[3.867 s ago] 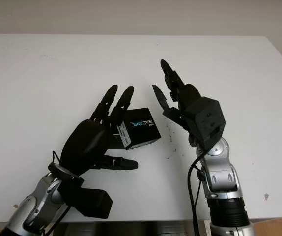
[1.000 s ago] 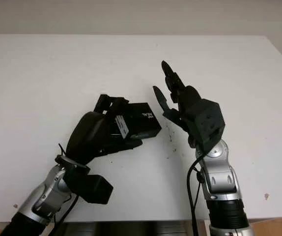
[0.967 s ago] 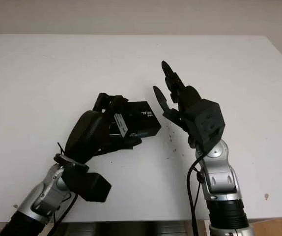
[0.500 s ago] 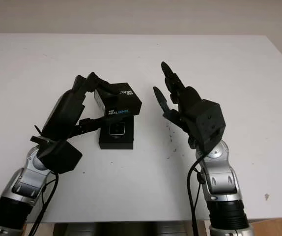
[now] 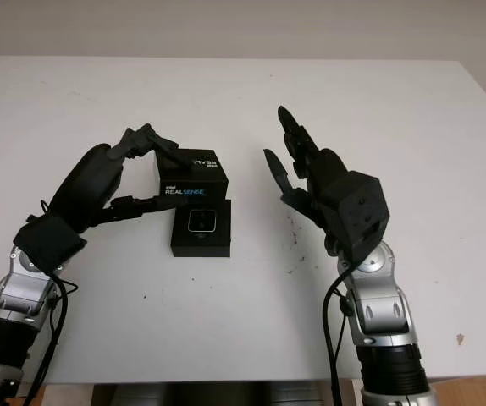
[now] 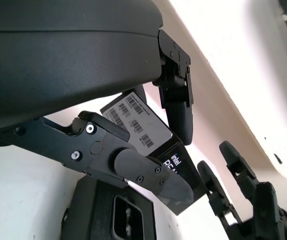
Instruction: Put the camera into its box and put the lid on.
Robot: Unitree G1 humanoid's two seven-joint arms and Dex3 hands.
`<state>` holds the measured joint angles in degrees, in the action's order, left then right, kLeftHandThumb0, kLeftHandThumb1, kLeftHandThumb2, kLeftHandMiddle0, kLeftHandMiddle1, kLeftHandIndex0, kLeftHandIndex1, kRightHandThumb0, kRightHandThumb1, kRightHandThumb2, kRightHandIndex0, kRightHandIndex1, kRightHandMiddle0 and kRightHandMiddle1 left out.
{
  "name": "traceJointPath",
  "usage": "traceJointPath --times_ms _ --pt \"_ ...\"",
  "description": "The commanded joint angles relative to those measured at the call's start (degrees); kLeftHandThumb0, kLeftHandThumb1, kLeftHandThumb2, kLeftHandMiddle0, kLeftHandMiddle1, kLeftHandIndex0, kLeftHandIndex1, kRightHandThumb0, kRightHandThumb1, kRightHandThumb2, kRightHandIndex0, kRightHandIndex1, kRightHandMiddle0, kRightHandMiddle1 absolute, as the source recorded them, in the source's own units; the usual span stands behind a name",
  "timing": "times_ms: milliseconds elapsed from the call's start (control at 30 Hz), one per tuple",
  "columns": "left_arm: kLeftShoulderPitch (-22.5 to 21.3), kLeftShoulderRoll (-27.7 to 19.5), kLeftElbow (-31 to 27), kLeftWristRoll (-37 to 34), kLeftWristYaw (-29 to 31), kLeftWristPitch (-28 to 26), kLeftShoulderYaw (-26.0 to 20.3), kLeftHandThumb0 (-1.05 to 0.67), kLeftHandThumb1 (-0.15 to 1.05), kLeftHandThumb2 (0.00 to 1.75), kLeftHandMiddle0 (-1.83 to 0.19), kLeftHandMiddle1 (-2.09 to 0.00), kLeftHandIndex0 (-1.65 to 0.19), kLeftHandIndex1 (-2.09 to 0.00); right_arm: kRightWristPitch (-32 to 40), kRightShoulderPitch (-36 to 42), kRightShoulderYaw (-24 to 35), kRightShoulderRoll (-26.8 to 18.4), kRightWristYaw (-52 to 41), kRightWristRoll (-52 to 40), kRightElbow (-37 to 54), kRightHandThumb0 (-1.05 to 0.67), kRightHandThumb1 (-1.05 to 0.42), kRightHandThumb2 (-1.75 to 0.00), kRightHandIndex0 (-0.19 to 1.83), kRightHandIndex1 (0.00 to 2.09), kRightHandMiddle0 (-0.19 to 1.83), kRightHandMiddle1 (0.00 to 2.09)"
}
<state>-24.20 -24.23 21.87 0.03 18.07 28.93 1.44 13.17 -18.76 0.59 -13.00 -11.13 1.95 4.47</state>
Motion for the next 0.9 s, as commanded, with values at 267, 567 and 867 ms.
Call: traceJointPath --times_ms 267,567,867 --pt "-3.4 4.1 6.8 -3.6 4.2 7.3 -1.2 -0.18 1.01 0.05 -0.33 -1.39 -0.30 -1.44 -0.6 0.5 1.4 -1.8 -1.3 -1.1 -0.1 -0.66 -1.05 -0.55 0.00 0.05 0.01 0.05" --pt "-5.0 8.4 11.4 -5.1 5.9 9.6 -1.0 -0.15 1.04 0.06 -0.28 -1.48 -0.23 -1.52 -1.4 -0.1 2.0 -2.5 -2.3 -1.6 -2.1 -0.68 -1.05 -0.55 0.01 0.05 0.01 0.05" --pt "-5.9 8.9 16.8 -2.8 6.4 12.3 -0.7 -0.17 1.04 0.07 -0.27 -1.50 -0.22 -1.54 -1.0 -0.6 2.1 -2.7 -2.8 -1.6 -2.4 -0.68 -1.05 -0.54 0.01 0.05 0.01 0.05"
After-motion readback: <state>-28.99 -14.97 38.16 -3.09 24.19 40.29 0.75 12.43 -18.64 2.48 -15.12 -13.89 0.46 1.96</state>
